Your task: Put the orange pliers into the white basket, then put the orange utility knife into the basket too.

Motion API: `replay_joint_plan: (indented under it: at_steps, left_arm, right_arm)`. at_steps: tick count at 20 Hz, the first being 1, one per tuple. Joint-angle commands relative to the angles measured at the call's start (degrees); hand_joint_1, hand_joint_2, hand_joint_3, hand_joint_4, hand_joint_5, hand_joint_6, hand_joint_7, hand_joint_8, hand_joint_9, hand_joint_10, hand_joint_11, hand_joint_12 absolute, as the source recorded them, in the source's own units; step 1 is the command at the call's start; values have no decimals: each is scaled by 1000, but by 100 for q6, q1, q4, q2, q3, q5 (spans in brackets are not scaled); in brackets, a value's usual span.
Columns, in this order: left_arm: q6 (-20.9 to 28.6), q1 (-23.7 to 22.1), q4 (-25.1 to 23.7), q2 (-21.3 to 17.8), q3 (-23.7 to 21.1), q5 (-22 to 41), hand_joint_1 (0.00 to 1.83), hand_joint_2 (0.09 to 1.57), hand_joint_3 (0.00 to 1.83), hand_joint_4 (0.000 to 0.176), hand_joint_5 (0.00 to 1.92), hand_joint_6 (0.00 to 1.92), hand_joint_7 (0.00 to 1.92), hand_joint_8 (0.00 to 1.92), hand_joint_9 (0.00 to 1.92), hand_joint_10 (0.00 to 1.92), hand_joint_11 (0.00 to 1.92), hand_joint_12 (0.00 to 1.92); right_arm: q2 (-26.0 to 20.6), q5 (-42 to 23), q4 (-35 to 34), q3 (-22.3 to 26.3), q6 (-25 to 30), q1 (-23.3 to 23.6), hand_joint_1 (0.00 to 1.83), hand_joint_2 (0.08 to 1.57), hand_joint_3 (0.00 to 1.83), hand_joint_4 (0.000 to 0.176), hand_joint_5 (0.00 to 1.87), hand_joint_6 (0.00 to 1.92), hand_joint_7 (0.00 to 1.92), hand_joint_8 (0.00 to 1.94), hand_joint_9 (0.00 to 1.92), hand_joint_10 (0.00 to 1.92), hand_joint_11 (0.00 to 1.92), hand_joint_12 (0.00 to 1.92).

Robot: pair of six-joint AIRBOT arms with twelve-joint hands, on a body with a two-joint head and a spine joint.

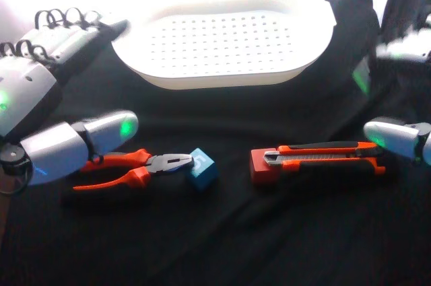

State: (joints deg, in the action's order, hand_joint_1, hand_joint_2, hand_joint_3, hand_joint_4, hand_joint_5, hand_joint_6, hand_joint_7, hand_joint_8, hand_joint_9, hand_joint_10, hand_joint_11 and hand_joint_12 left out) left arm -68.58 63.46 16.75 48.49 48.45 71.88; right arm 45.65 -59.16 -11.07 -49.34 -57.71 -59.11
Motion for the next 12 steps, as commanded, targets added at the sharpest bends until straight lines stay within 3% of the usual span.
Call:
replay_joint_plan:
  at_steps: [1,2,5,6,7,9,10,11,12]
  left_arm:
    - [15,-26,-49,36,25,607,294,1281,13,60,0,0,0,0,0,0,0,1]
    - [3,-26,-28,46,27,579,306,1264,3,73,0,0,0,0,0,0,0,0]
    - [-56,-24,-7,46,5,513,345,1198,0,116,0,0,0,0,0,0,0,0]
    - [-63,-18,-6,46,-6,502,328,1190,0,112,0,0,0,0,0,0,0,0]
    - [-66,-10,-7,47,-18,500,324,1172,0,114,0,0,0,0,0,0,0,0]
    - [-66,7,-7,50,-36,441,365,1159,0,78,0,0,0,0,0,0,24,11]
    - [-66,15,-9,60,-51,389,371,1161,0,68,0,0,0,0,0,0,34,17]
    - [-65,35,-10,80,-61,328,392,1159,0,74,0,0,0,0,0,0,21,13]
    - [-65,61,-10,115,-67,224,415,1157,0,65,0,0,0,0,0,0,62,35]
  right_arm:
    - [43,-675,26,-26,-39,51,339,1123,17,57,0,0,0,0,0,0,0,0]
    - [64,-646,27,-34,-40,51,330,1110,9,65,0,0,0,0,0,0,0,0]
    - [64,-580,85,-12,-40,51,254,1086,0,138,0,0,0,0,0,0,0,0]
    - [61,-577,105,-4,-40,51,243,1085,0,142,0,0,0,0,0,0,0,0]
    - [59,-577,107,4,-40,51,221,1080,0,131,0,0,0,0,0,0,0,0]
    - [58,-577,113,15,-40,51,237,1085,0,128,0,0,0,0,0,0,0,0]
    - [60,-576,112,21,-40,50,233,1088,0,124,0,0,0,0,0,0,0,0]
    - [61,-576,110,26,-40,50,229,1091,2,116,0,0,0,0,0,0,0,0]
    - [62,-570,107,29,-40,49,219,1096,4,97,0,0,0,0,0,0,0,0]
